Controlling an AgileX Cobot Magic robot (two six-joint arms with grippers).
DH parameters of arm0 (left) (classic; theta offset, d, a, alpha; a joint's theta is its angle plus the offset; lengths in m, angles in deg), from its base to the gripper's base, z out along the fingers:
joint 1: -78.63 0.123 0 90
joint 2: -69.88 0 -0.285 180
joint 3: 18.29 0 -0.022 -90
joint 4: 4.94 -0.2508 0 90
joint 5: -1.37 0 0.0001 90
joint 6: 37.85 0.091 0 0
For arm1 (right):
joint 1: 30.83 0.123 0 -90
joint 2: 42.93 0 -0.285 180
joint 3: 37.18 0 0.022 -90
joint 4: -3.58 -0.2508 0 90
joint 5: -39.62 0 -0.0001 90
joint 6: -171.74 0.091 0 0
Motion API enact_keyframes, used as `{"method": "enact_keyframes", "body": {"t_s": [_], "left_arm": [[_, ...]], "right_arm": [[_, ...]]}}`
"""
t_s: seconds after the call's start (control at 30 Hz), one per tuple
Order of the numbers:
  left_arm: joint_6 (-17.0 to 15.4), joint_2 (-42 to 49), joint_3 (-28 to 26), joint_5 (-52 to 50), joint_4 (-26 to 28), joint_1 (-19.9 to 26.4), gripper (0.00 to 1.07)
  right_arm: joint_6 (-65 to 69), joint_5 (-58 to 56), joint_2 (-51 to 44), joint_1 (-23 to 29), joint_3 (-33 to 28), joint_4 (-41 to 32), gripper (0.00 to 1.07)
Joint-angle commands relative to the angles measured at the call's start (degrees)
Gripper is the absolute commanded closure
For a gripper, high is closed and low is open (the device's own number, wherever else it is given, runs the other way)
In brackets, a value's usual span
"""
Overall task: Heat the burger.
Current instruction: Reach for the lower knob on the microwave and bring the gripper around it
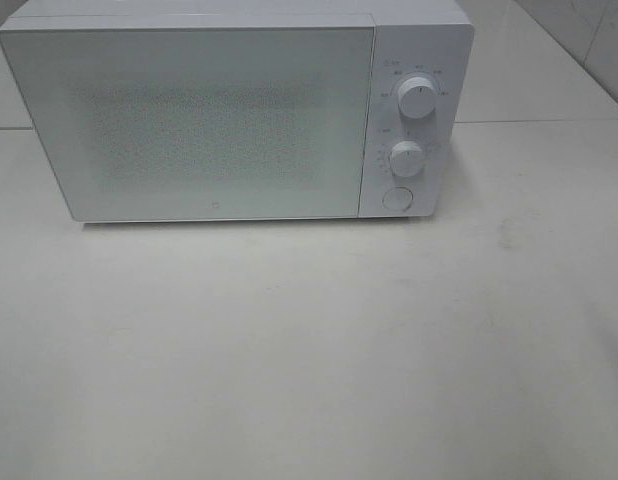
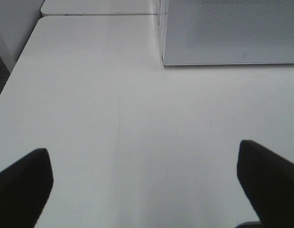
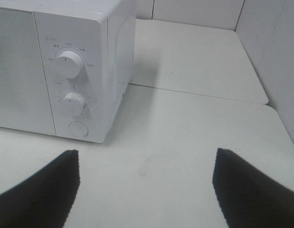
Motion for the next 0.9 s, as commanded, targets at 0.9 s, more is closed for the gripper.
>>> {"method": "enact_keyframes", "body": {"t_s": [0.9], "left_arm": [[-0.11,0.97,0.00,-0.69,0.63,0.11,0.09]], "right_arm": [[-6.02,48.59,43.20,-0.17,-0.23,-10.66,0.32]]}}
